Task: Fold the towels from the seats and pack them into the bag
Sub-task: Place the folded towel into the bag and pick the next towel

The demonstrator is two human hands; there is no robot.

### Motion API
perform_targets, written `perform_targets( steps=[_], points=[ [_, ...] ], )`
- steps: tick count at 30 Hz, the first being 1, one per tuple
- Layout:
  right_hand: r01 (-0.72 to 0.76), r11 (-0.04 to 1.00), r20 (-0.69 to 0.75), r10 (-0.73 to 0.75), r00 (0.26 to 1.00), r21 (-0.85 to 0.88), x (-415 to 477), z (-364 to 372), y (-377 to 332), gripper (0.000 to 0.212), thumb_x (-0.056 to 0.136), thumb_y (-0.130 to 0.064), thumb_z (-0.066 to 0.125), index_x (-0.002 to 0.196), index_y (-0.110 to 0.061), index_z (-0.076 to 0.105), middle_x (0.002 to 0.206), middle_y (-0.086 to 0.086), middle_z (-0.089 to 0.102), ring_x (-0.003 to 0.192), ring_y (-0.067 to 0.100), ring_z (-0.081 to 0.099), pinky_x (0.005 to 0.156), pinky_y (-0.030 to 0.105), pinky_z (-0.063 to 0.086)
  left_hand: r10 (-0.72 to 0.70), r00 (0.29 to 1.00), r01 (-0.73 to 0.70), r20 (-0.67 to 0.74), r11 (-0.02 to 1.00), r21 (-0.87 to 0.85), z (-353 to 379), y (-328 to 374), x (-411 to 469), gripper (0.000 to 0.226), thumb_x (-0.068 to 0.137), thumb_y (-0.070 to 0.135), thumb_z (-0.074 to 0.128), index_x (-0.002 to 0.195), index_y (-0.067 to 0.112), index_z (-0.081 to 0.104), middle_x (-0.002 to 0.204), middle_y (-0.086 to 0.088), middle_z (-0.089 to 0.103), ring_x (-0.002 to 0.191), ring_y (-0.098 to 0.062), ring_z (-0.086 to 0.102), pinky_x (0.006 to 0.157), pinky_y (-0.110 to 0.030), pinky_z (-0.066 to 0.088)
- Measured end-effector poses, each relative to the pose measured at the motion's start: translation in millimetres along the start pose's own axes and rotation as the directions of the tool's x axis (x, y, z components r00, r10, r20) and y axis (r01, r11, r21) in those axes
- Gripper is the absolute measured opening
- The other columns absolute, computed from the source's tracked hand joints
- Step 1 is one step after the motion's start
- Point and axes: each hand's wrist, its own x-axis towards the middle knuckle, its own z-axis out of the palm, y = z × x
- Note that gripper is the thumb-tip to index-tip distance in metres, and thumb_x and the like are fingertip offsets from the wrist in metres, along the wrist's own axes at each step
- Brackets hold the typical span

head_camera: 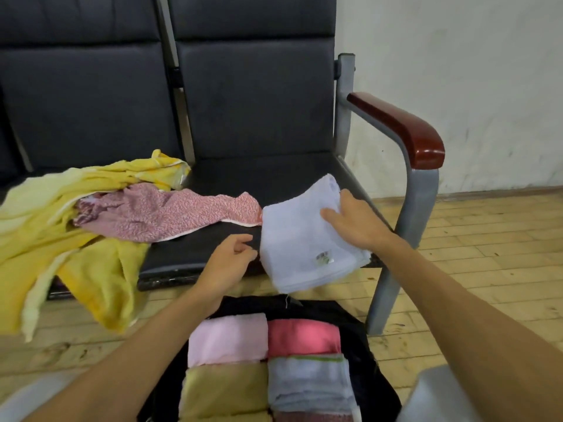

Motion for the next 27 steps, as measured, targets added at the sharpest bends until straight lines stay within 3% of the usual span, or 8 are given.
perform_targets(
  steps=[4,9,11,13,16,20,24,27],
  points=[
    [0.193,0.981,-0.029,-0.194,0.981,-0.029,-7,-1,-32,0.037,0.101,-0.039,0.046,0.129,-0.017,0.042,0.103,-0.003,0.056,0.079,0.005,0.053,0.065,0.015,0.04,-0.042,0.999,0.044,0.029,0.995,-0.091,-15,-1,-6,0.035,0.098,0.017,0.05,0.133,0.016,0.052,0.117,-0.003,0.062,0.098,-0.012,0.061,0.098,-0.034,0.047],
    [0.217,0.913,-0.077,-0.203,0.976,0.344,-23,5,-75,0.022,0.098,-0.033,0.056,0.111,-0.015,0.06,0.097,-0.002,0.065,0.081,0.003,0.062,0.061,0.009,0.047,-0.127,0.99,0.135,0.052,0.972,-0.193,-35,2,-16,0.048,0.099,0.038,0.049,0.139,0.012,0.045,0.124,-0.004,0.058,0.104,-0.017,0.06,0.1,-0.036,0.046],
    [0.173,0.864,-0.027,-0.183,0.983,0.472,-31,6,-90,0.026,0.096,-0.033,0.058,0.106,-0.01,0.063,0.096,0.003,0.068,0.077,0.005,0.064,0.061,0.011,0.051,-0.16,0.965,0.233,0.206,0.884,-0.405,-45,5,-27,0.045,0.096,0.045,0.052,0.126,0.013,0.06,0.114,-0.003,0.068,0.101,-0.02,0.066,0.092,-0.034,0.05],
    [0.116,0.79,0.014,-0.156,0.988,0.602,-40,10,-97,0.03,0.096,-0.035,0.059,0.106,-0.007,0.065,0.098,0.007,0.071,0.083,0.014,0.069,0.069,0.022,0.056,-0.137,0.915,0.358,0.38,0.713,-0.604,-56,7,-39,0.042,0.091,0.047,0.058,0.117,0.017,0.07,0.113,-0.006,0.072,0.101,-0.023,0.069,0.091,-0.038,0.053],
    [-0.04,0.651,0.104,-0.06,0.993,0.758,-52,19,-95,0.032,0.095,-0.037,0.059,0.101,-0.007,0.069,0.094,0.008,0.075,0.085,0.02,0.073,0.073,0.031,0.059,-0.114,0.889,0.424,0.443,0.568,-0.705,-67,4,-50,0.037,0.09,0.038,0.06,0.111,0.01,0.074,0.112,-0.014,0.071,0.093,-0.027,0.072,0.079,-0.039,0.059],
    [-0.143,0.757,0.153,0.057,0.986,0.638,-61,29,-74,0.031,0.099,-0.036,0.053,0.095,-0.011,0.068,0.086,0.005,0.075,0.073,0.012,0.071,0.059,0.022,0.055,-0.137,0.907,0.386,0.399,0.648,-0.656,-75,-1,-58,0.032,0.087,0.019,0.062,0.117,0.007,0.066,0.112,-0.013,0.071,0.101,-0.029,0.068,0.09,-0.041,0.054],
    [-0.198,0.801,0.259,0.056,0.964,0.565,-66,42,-52,0.032,0.102,-0.033,0.047,0.095,-0.01,0.068,0.097,0.008,0.073,0.088,0.02,0.069,0.073,0.027,0.056,-0.171,0.96,0.261,0.222,0.833,-0.487,-77,-11,-64,0.025,0.089,0.009,0.061,0.113,0.001,0.066,0.105,-0.013,0.073,0.087,-0.022,0.071,0.071,-0.032,0.059],
    [-0.304,0.743,0.387,0.066,0.92,0.596,-74,48,-45,0.032,0.1,-0.028,0.051,0.107,-0.001,0.067,0.105,0.015,0.073,0.087,0.021,0.071,0.073,0.029,0.06,-0.176,0.974,0.22,0.145,0.893,-0.393,-77,-20,-71,0.022,0.091,0.012,0.062,0.11,0.003,0.066,0.106,-0.012,0.073,0.087,-0.021,0.07,0.069,-0.03,0.057]
  ],
)
